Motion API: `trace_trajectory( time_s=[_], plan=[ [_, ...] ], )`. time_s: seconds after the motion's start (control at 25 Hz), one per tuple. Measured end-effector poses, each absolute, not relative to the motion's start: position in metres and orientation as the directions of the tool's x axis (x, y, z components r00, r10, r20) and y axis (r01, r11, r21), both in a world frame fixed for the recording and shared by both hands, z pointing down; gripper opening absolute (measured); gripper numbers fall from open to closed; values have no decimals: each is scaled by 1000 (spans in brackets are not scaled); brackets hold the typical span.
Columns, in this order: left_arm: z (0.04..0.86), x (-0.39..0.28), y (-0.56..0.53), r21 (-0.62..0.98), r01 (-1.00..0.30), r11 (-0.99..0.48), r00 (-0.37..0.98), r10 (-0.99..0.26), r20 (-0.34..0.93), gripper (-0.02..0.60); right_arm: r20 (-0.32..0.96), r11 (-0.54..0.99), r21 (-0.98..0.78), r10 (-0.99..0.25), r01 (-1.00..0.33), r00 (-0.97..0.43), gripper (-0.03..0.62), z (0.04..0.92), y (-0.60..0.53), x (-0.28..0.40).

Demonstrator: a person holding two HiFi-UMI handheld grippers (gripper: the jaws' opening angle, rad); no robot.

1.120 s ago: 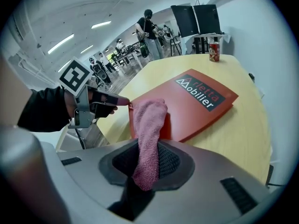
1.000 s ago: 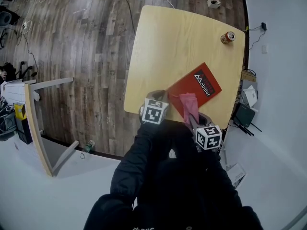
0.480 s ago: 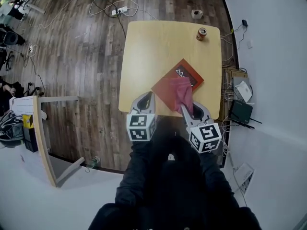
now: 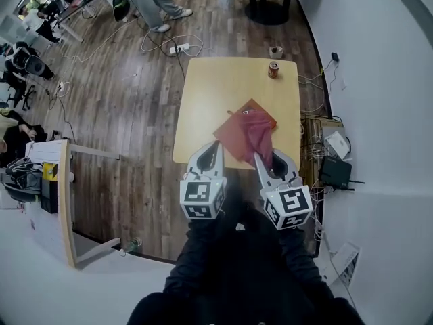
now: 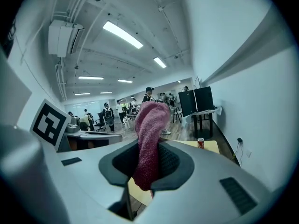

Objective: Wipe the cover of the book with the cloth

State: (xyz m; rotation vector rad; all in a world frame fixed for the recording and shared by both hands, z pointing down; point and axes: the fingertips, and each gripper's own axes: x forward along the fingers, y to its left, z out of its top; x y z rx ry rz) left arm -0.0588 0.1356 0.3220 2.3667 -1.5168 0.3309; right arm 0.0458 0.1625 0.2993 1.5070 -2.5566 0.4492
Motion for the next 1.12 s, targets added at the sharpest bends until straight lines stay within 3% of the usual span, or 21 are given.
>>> trace_trajectory(
  time_s=[0.6,1.12],
  plan=[
    [239,-42,172,78,-880,-468,473,-849,235,34,118,381,-90,-913,-920,-390,80,213,199,65],
    [234,-19,183,66,-864,-499,501,-839,213,34,96,353,-86,-928,-932,-360,79,211,215,87]
  ],
)
